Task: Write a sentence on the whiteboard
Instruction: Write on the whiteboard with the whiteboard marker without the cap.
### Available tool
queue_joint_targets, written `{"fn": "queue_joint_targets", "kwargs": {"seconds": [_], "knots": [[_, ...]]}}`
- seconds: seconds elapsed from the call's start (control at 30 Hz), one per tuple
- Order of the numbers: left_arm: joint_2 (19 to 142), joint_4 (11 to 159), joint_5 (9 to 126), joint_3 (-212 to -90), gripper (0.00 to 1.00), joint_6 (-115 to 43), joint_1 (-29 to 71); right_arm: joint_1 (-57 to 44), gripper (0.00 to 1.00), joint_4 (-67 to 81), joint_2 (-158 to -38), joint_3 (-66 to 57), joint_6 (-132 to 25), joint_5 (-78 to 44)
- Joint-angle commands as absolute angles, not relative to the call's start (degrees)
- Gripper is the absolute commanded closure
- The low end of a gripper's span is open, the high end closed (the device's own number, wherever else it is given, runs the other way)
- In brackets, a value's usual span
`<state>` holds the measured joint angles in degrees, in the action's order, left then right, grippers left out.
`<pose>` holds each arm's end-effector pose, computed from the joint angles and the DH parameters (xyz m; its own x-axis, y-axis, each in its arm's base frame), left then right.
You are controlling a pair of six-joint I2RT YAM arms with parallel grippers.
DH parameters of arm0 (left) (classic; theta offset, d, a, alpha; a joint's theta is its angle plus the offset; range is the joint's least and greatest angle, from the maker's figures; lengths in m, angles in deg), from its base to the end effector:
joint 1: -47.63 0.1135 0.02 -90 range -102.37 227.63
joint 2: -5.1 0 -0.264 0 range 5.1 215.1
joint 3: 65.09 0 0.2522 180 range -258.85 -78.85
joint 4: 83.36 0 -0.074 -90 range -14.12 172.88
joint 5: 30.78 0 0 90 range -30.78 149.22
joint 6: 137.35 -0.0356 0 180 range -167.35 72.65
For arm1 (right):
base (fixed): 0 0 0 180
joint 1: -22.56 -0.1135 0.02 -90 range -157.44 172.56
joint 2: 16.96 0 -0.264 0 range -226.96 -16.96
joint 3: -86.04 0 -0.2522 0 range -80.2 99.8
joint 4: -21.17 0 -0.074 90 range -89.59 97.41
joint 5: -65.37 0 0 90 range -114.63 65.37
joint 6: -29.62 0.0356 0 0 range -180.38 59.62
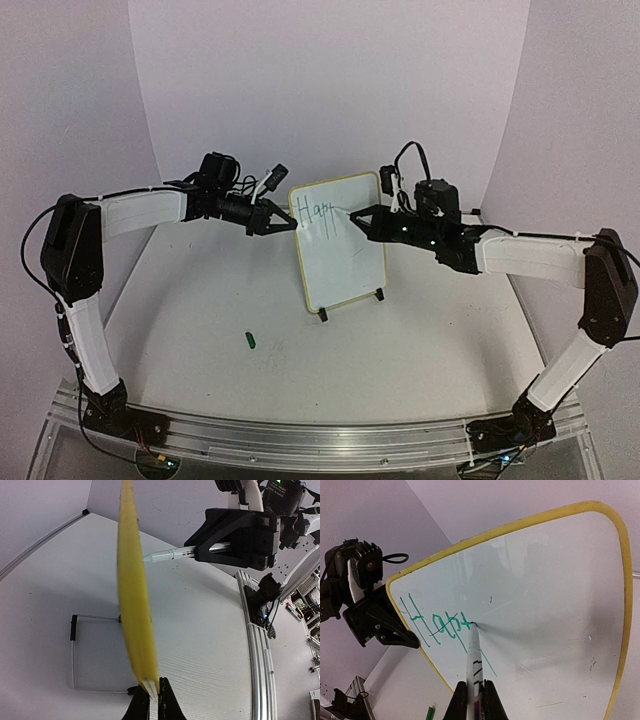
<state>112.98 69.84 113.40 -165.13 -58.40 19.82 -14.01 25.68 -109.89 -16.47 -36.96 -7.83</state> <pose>0.3659 -0.2256 0.2764 -0.3280 0.2998 -0.8958 0.9435 0.1517 -0.2947 0.3012 0.2363 0.2895 -0.4570 0.1347 -0.8792 -0.6720 0.5953 0.4405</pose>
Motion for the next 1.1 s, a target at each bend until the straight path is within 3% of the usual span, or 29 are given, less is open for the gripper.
{"fn": "queue_joint_targets", "kwargs": {"seconds": [0.0, 1.07], "knots": [[113.87, 65.97, 113.25, -166.30, 1.00, -60.23, 19.33, -13.82, 1.00, 27.44, -108.04, -17.37, -37.09, -10.50], [113.87, 65.39, 113.24, -166.48, 1.00, -60.41, 19.33, -14.73, 1.00, 28.22, -108.46, -18.46, -36.57, -4.94]]}}
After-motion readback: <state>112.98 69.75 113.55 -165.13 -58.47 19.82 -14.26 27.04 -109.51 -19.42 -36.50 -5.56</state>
